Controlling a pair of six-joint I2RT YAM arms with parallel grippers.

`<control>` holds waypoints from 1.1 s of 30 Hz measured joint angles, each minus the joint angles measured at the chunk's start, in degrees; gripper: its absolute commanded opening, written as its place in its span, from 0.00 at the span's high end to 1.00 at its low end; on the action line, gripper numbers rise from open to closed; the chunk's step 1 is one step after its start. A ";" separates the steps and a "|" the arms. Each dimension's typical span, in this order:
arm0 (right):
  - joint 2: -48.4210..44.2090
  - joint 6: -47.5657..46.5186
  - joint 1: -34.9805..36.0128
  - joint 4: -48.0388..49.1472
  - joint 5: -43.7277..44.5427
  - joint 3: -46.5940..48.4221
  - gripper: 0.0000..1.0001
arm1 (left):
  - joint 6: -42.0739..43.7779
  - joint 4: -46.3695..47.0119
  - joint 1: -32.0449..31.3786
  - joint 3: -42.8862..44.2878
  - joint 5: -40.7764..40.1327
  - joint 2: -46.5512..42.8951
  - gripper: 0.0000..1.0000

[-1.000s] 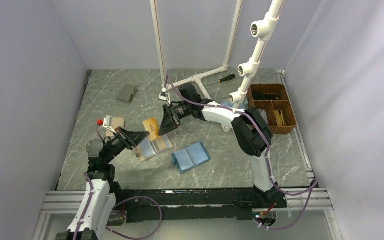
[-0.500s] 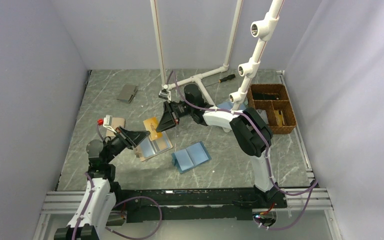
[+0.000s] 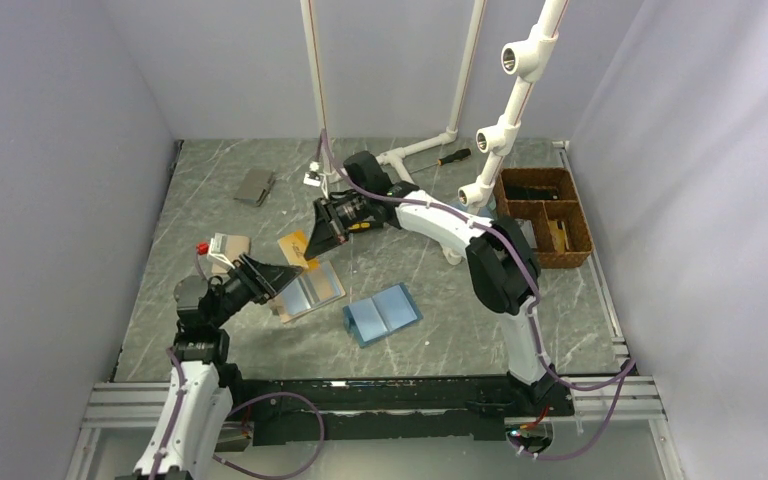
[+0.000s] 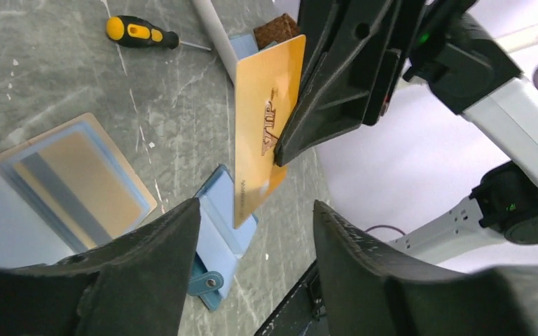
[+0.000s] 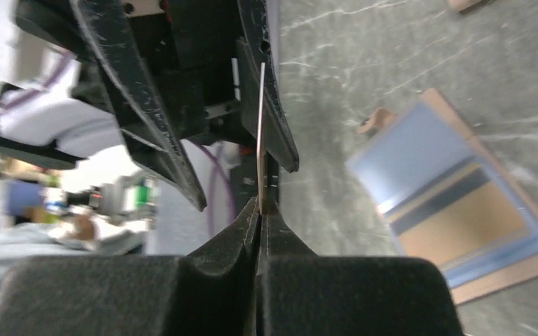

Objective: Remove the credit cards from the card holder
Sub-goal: Place the credit card in the storage box.

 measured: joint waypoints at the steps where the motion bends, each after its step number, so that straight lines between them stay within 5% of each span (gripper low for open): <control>1: -0.07 -5.18 0.50 -5.18 2.01 2.49 1.00 | 0.85 -2.62 0.00 0.57 -0.63 -1.44 0.26; 7: -0.09 -25.09 3.02 -23.17 12.79 7.58 1.00 | 5.42 -18.01 0.00 4.76 -5.68 -10.36 0.04; 16: -2.38 -46.93 5.66 -40.44 26.47 7.80 1.00 | 9.22 -31.67 0.00 9.40 -10.58 -12.92 0.03; 27: -24.79 -66.31 8.09 -47.21 39.58 -12.00 1.00 | 15.02 -39.95 0.00 18.18 -14.05 -9.77 0.00; 33: -36.61 -74.31 4.98 -48.11 43.82 -23.02 1.00 | 17.09 -40.74 0.00 19.32 -13.57 -0.35 0.01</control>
